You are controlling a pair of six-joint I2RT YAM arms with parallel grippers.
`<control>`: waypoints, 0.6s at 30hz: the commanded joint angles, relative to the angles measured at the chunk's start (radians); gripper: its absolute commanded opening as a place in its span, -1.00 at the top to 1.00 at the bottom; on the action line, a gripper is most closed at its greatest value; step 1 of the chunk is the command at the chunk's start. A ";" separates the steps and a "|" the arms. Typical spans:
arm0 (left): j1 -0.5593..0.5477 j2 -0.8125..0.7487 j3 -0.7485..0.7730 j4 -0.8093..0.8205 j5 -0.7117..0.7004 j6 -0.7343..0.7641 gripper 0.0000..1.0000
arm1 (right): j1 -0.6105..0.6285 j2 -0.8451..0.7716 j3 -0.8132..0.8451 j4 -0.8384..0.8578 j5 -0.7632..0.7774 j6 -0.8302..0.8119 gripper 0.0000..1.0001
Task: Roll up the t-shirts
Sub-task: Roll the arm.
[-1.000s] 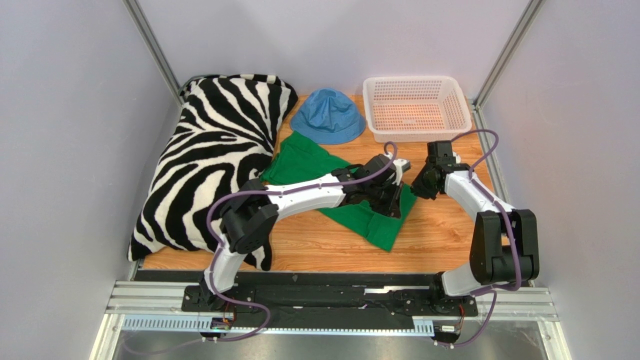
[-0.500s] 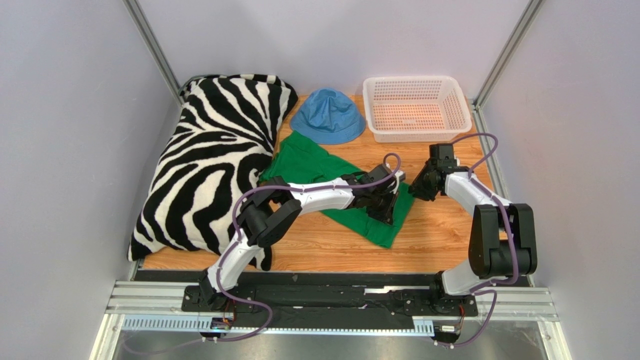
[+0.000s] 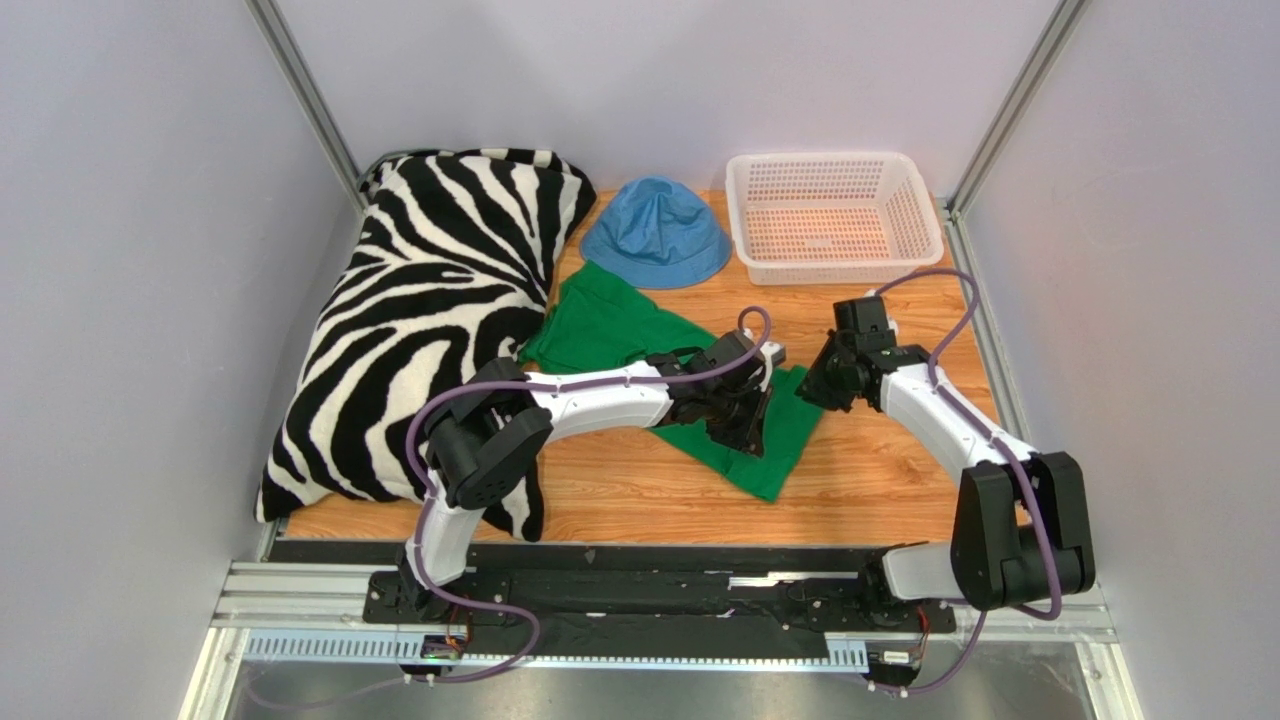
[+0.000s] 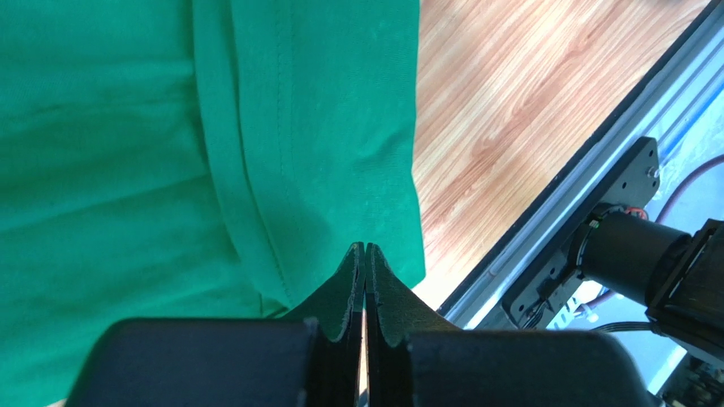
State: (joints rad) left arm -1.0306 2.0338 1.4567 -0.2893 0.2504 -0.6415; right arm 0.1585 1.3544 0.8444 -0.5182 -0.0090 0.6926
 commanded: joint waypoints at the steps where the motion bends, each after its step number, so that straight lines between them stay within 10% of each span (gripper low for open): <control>1: 0.001 -0.029 -0.025 0.013 -0.028 -0.006 0.98 | 0.042 0.023 -0.048 0.035 -0.020 0.053 0.65; 18: -0.097 0.062 -0.050 0.007 -0.030 0.000 1.00 | -0.002 0.111 -0.090 0.021 0.072 0.021 0.77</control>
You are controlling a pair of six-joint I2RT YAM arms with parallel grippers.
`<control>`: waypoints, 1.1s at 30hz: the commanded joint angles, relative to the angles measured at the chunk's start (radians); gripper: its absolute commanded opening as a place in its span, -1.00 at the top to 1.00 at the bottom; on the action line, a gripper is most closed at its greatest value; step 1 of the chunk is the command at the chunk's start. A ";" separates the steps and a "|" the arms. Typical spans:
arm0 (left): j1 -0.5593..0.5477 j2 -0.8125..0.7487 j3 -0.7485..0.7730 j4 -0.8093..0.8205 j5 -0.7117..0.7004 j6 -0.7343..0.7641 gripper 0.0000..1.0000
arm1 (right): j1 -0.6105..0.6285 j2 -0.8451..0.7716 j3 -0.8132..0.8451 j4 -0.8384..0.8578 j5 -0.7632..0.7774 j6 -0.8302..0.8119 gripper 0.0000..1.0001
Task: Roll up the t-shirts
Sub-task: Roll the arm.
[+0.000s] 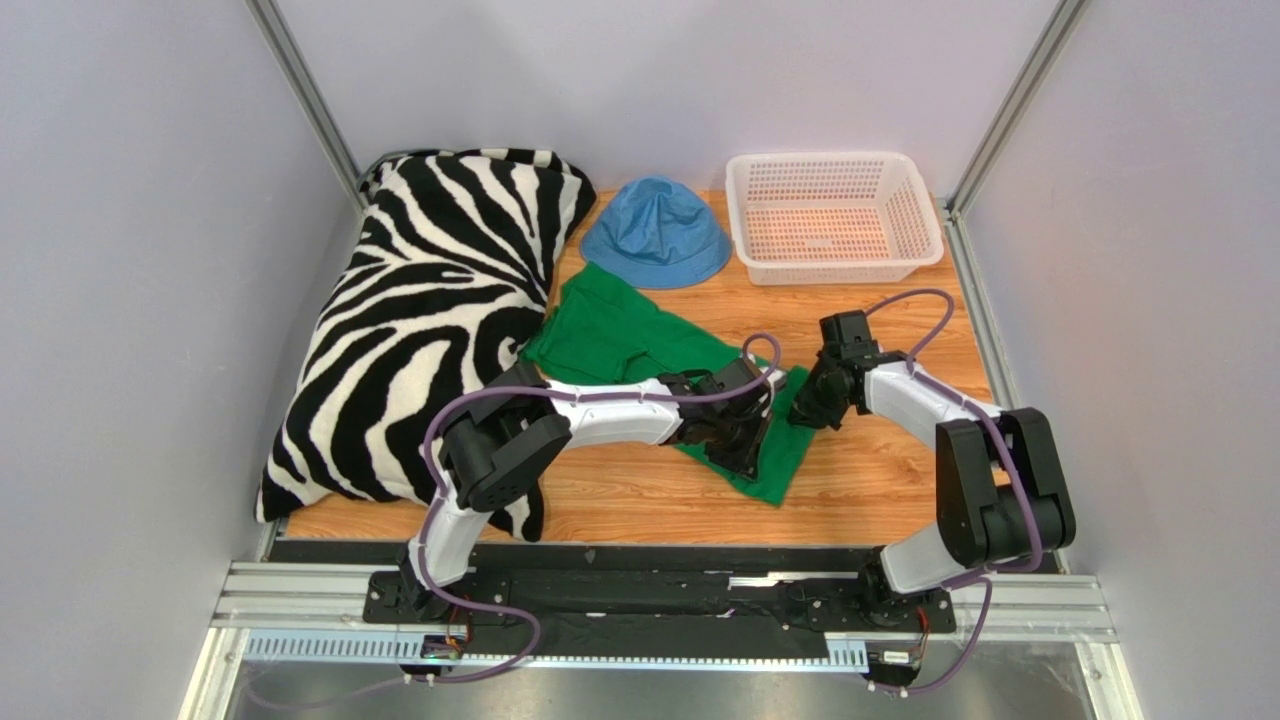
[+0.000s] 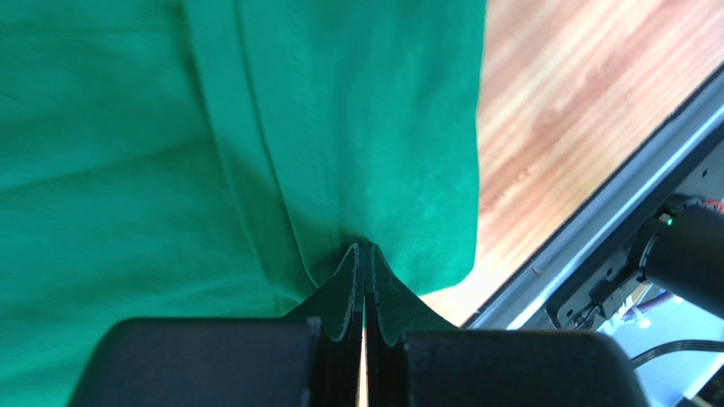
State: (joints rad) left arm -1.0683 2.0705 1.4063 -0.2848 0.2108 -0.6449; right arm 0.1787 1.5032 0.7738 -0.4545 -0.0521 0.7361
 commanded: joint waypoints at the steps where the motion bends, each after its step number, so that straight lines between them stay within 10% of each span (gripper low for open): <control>1: -0.067 0.026 0.000 0.004 0.013 0.001 1.00 | -0.025 -0.047 -0.021 -0.050 0.118 -0.026 0.77; 33: -0.105 -0.050 0.126 -0.102 0.030 0.028 0.86 | -0.170 0.054 0.133 -0.055 0.071 -0.096 0.77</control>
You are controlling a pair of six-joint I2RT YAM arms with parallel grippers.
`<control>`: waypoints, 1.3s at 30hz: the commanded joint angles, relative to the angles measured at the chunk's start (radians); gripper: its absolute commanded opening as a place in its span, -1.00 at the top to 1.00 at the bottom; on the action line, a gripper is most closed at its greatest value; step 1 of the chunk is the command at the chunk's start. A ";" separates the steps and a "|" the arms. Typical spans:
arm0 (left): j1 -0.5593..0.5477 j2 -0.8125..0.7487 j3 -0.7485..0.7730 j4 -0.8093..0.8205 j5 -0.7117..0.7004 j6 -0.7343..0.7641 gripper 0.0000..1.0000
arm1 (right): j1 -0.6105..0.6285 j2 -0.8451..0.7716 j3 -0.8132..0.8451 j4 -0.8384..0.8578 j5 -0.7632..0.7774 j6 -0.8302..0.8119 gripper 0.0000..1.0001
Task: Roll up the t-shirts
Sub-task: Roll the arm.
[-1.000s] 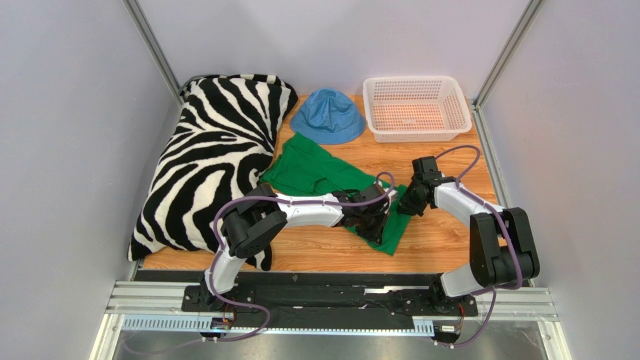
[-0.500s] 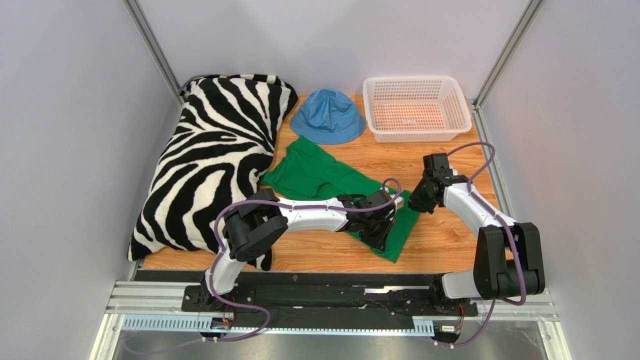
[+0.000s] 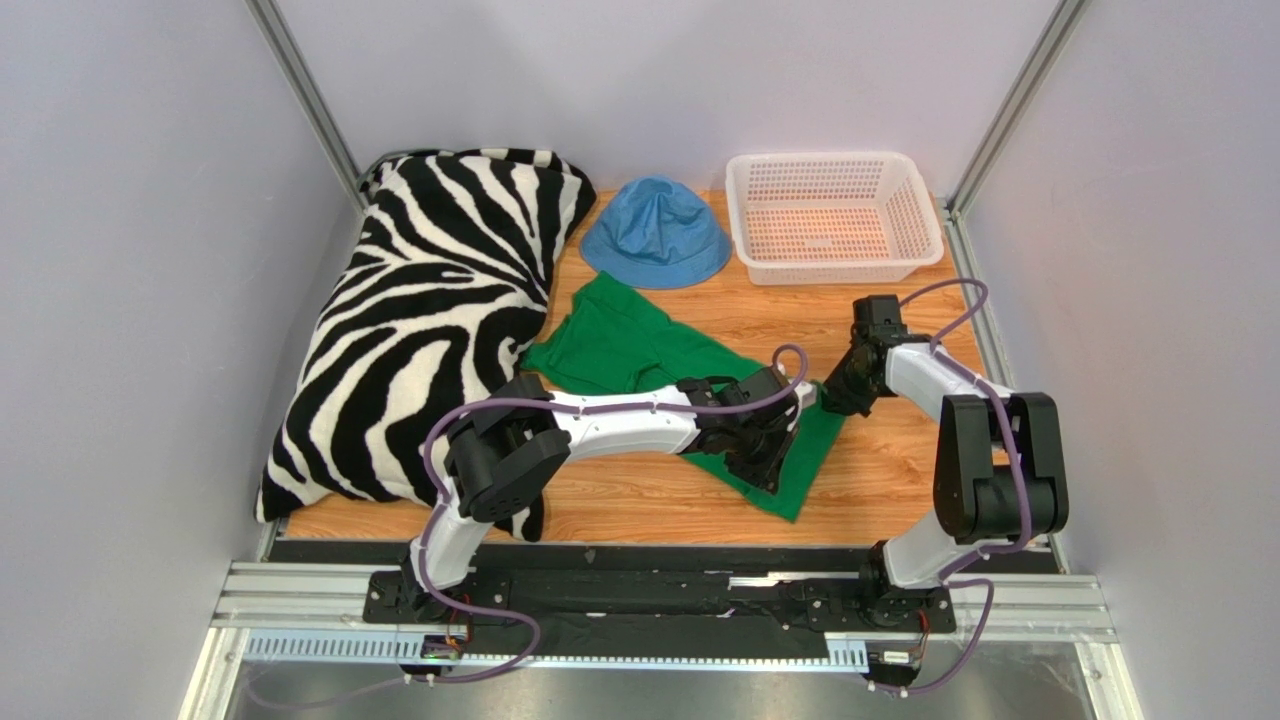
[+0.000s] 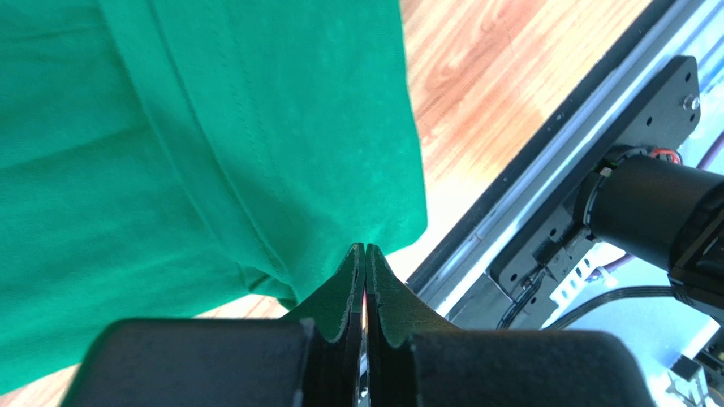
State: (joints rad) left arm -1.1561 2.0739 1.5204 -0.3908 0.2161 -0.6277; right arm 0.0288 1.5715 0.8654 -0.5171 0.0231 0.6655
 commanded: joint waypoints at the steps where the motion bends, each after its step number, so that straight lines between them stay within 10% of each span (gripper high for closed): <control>1: -0.027 -0.052 0.011 0.007 0.025 0.007 0.79 | -0.020 -0.025 0.050 -0.003 -0.008 -0.029 0.76; 22: -0.063 0.080 0.136 -0.016 0.006 0.005 0.54 | -0.093 0.076 0.096 0.017 -0.008 -0.060 0.80; 39: -0.093 0.110 0.172 -0.074 -0.057 0.022 0.28 | -0.147 -0.174 0.084 -0.070 -0.051 -0.063 0.48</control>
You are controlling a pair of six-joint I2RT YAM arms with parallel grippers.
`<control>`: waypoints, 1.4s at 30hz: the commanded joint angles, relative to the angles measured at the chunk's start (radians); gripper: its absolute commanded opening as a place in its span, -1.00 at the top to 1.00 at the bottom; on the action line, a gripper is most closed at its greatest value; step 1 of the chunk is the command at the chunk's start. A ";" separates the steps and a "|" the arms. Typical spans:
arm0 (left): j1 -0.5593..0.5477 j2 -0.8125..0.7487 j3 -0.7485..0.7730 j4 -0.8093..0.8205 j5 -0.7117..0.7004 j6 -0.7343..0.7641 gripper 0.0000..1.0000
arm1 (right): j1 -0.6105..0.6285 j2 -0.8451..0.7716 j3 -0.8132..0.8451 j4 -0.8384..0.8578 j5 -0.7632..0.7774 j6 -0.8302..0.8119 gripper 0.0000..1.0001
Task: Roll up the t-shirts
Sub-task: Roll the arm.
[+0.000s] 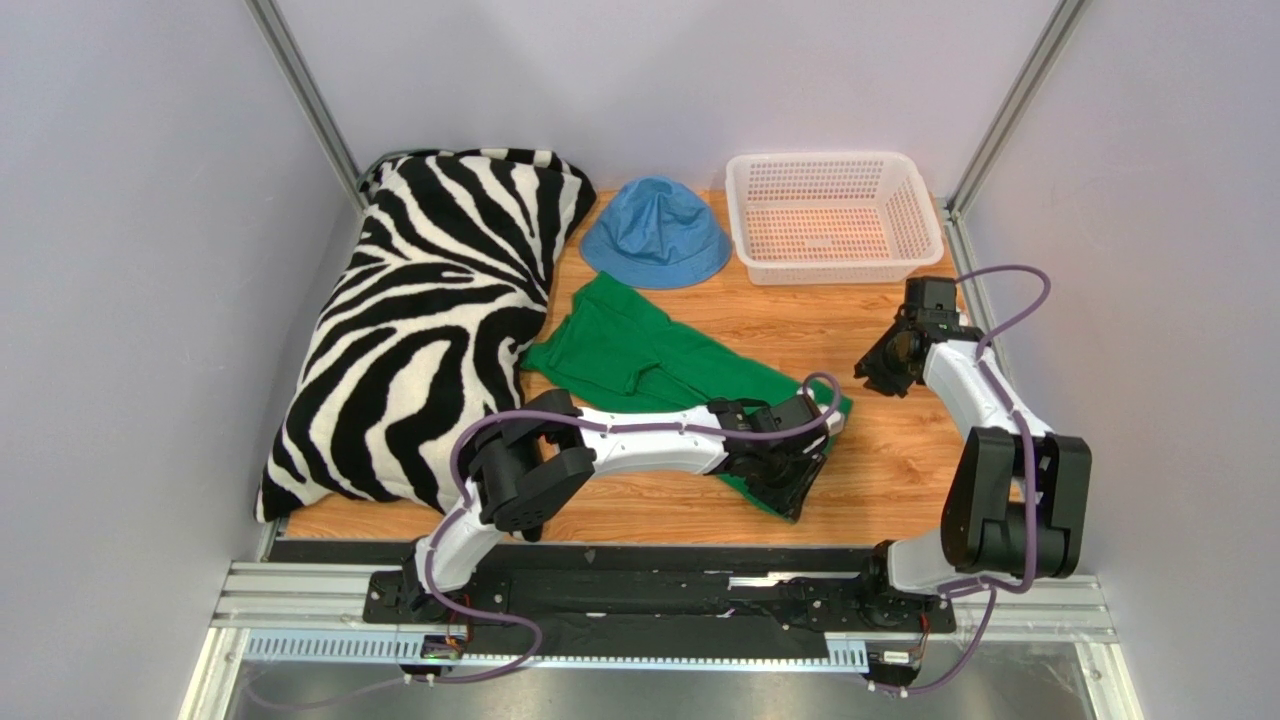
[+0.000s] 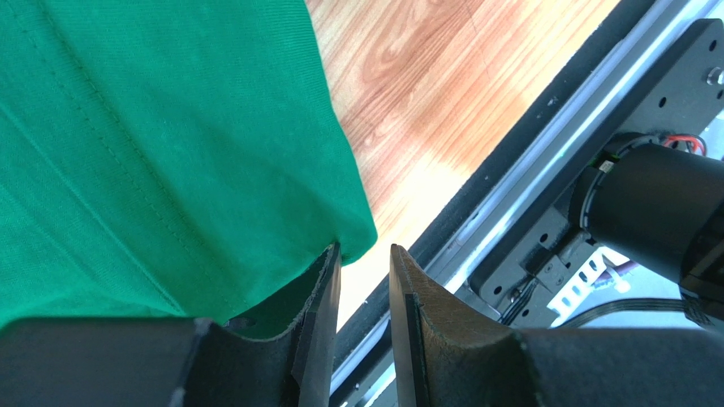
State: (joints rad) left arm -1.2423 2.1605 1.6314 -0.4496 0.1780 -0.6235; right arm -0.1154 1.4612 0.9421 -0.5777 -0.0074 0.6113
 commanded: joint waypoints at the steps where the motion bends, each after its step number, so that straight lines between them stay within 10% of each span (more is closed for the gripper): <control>1: -0.006 0.027 0.067 -0.021 -0.021 0.019 0.28 | -0.003 -0.070 0.004 -0.008 -0.022 -0.011 0.48; 29: -0.060 0.133 0.212 -0.182 -0.209 0.065 0.19 | -0.026 -0.107 -0.112 0.061 -0.063 0.004 0.51; 42: -0.057 0.068 0.186 -0.152 -0.218 0.062 0.98 | -0.024 -0.102 -0.186 0.160 -0.111 -0.012 0.37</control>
State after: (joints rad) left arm -1.2964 2.2684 1.8168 -0.6163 -0.0277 -0.5728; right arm -0.1345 1.3727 0.7773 -0.4999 -0.0879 0.6117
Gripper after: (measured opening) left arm 0.032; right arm 0.280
